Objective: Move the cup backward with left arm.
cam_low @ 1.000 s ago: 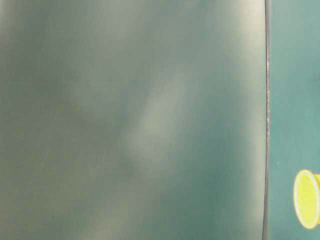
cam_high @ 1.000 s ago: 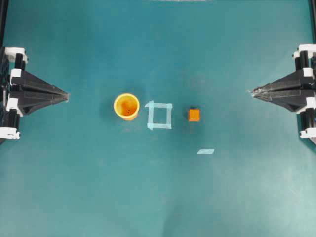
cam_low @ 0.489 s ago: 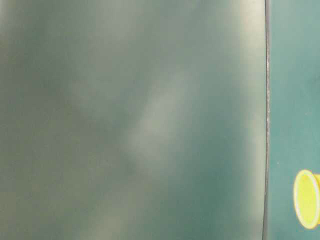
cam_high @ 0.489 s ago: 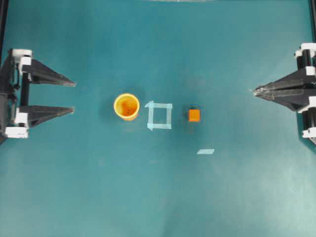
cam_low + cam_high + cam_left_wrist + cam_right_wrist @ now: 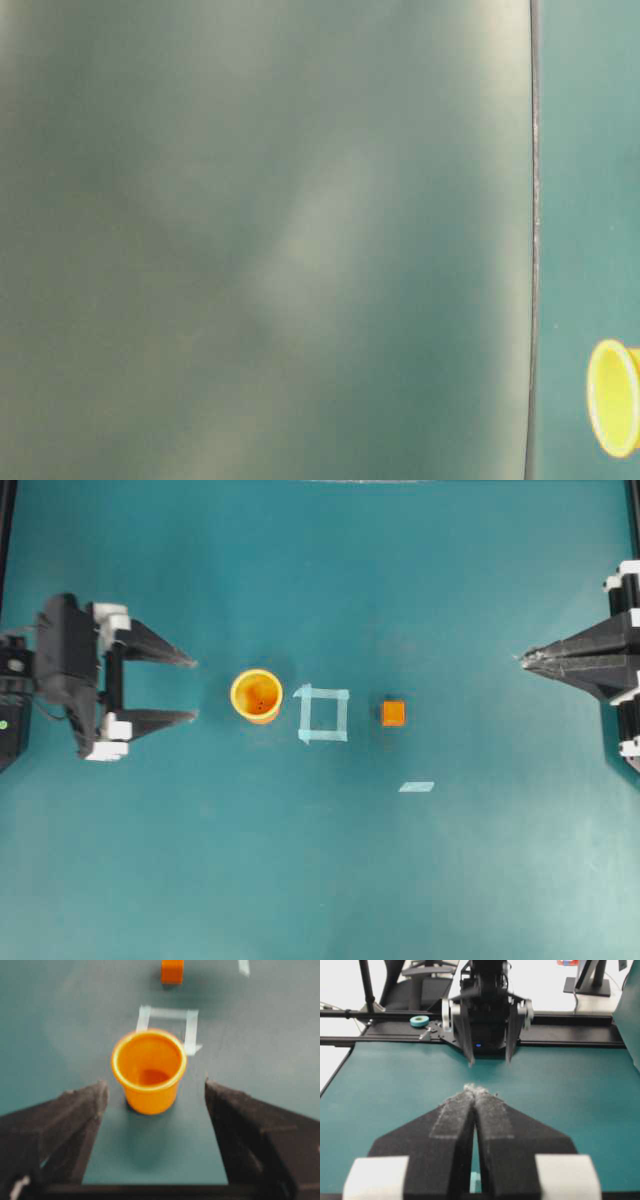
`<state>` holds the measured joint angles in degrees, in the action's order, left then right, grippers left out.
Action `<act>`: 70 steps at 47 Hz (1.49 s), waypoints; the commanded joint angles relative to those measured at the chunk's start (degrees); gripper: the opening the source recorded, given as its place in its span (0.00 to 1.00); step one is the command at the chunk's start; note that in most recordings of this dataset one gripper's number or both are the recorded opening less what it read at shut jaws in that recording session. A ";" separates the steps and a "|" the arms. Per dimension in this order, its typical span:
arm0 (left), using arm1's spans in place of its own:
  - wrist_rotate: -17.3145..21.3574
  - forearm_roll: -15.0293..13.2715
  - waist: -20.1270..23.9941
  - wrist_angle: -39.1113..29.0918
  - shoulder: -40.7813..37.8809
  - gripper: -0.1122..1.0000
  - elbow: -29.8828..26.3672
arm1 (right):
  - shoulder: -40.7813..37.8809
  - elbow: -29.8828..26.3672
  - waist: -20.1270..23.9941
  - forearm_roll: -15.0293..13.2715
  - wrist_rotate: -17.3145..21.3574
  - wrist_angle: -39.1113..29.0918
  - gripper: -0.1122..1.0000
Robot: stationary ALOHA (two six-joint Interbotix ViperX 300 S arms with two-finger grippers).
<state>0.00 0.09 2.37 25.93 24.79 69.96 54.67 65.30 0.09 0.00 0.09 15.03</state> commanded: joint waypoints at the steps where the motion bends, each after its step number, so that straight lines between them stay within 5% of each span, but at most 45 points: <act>1: 0.09 0.00 0.26 4.83 -4.48 0.78 -0.35 | -0.09 -1.93 -0.09 0.09 0.09 0.00 0.10; 26: 0.18 0.00 0.35 14.77 -23.12 0.78 -4.31 | 0.88 -2.72 -0.09 0.00 0.00 -2.81 0.10; 70: 0.79 0.09 0.53 22.50 -38.14 0.78 -15.29 | 0.62 -2.46 -0.09 -0.09 0.00 -2.72 0.10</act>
<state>0.70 0.09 2.81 47.81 -13.80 55.37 55.63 64.42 0.09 0.00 0.18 12.04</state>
